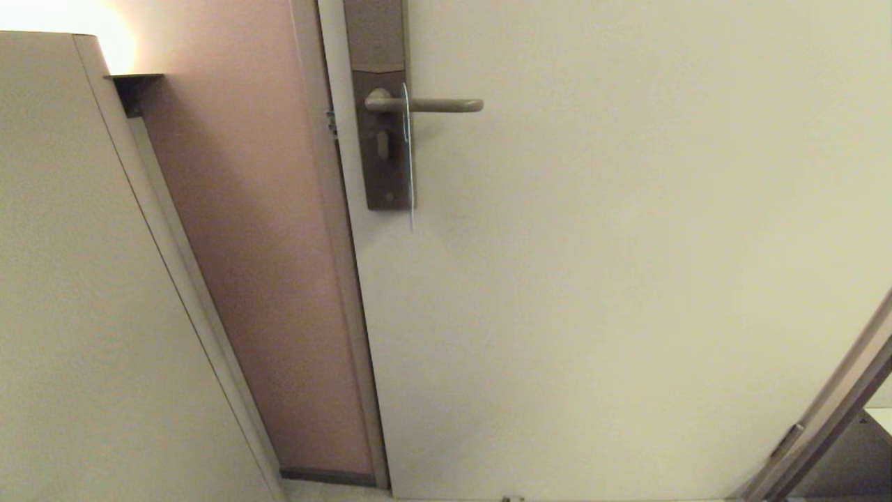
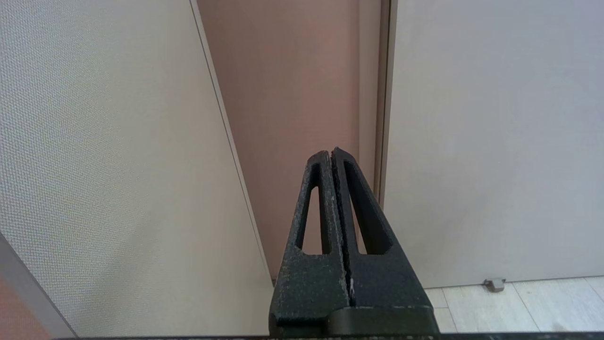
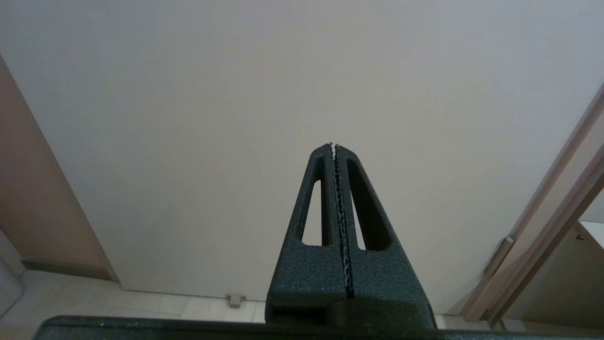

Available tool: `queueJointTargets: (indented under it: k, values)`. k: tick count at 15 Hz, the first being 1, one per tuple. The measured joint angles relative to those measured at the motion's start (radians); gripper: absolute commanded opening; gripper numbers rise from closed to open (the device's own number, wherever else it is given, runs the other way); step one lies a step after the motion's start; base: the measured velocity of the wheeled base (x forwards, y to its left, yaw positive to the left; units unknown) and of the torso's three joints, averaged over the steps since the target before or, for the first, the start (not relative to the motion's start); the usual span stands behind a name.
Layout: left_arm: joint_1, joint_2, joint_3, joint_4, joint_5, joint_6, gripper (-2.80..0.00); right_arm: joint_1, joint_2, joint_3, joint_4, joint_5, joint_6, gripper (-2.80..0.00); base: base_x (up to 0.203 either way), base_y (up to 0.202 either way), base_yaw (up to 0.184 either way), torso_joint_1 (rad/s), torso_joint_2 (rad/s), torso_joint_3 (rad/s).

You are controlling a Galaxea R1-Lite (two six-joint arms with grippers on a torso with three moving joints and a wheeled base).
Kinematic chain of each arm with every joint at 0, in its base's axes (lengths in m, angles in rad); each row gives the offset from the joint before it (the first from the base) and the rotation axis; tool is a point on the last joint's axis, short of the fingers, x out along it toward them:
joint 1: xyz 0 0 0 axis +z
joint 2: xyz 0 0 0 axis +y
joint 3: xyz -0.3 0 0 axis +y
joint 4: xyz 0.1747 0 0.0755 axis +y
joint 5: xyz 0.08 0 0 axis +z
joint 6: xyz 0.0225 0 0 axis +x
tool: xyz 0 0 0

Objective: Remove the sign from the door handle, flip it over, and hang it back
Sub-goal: Take down the sign

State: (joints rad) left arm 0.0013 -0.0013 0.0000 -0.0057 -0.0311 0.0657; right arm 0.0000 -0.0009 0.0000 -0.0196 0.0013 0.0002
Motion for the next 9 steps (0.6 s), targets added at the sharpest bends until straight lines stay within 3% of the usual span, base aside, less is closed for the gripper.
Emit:
queueJointTargets:
  k: [9]
  values:
    - [0.000,0.000,0.000,0.000,0.000,0.001,-2.80,0.000,0.000,0.000,0.000,0.000,0.000,-2.80,0.000,0.000,0.000,0.000,0.00,0.000]
